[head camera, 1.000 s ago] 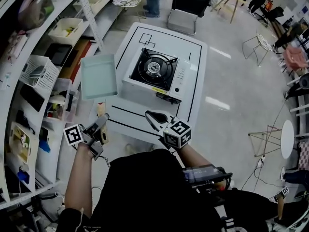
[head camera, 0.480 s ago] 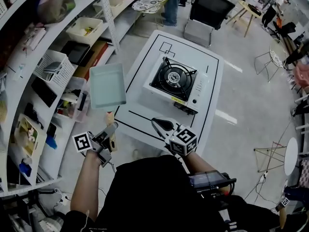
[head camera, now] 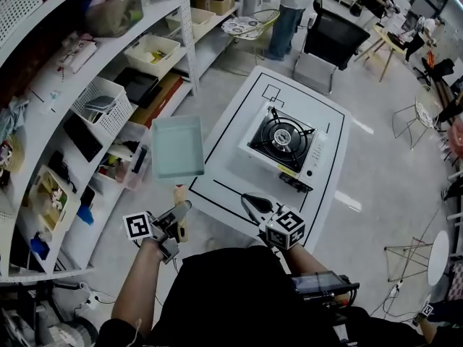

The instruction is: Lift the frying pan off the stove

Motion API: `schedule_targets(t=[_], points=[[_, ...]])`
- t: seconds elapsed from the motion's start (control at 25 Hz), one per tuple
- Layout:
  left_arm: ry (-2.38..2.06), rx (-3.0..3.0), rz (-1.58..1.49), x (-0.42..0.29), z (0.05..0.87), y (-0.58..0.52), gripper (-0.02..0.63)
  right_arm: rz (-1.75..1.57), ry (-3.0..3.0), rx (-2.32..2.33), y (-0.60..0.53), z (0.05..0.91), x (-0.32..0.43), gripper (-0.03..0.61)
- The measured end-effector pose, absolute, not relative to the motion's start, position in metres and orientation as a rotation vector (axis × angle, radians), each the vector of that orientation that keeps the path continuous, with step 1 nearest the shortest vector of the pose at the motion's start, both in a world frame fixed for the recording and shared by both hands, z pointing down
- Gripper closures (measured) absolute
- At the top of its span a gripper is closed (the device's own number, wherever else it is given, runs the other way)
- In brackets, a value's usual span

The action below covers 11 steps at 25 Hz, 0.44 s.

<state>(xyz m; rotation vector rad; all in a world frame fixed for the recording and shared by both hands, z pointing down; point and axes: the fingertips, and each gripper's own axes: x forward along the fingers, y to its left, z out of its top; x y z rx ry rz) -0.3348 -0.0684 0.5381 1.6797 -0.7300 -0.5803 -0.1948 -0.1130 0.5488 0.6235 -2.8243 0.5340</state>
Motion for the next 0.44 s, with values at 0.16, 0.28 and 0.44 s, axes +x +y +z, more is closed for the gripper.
schedule_targets(t=[0.16, 0.28, 0.44], points=[[-0.712, 1.680, -0.584, -0.338, 0.540, -0.063, 0.508, 0.532, -2.825, 0.644, -0.109, 0.551, -0.199, 0.554], [-0.698, 1.669, -0.586, -0.341, 0.543, -0.059, 0.506, 0.535, -2.825, 0.644, -0.104, 0.553, -0.202, 0.554], [-0.683, 1.657, -0.587, -0.345, 0.545, -0.052, 0.506, 0.548, -2.818, 0.659, -0.097, 0.553, -0.205, 0.554]])
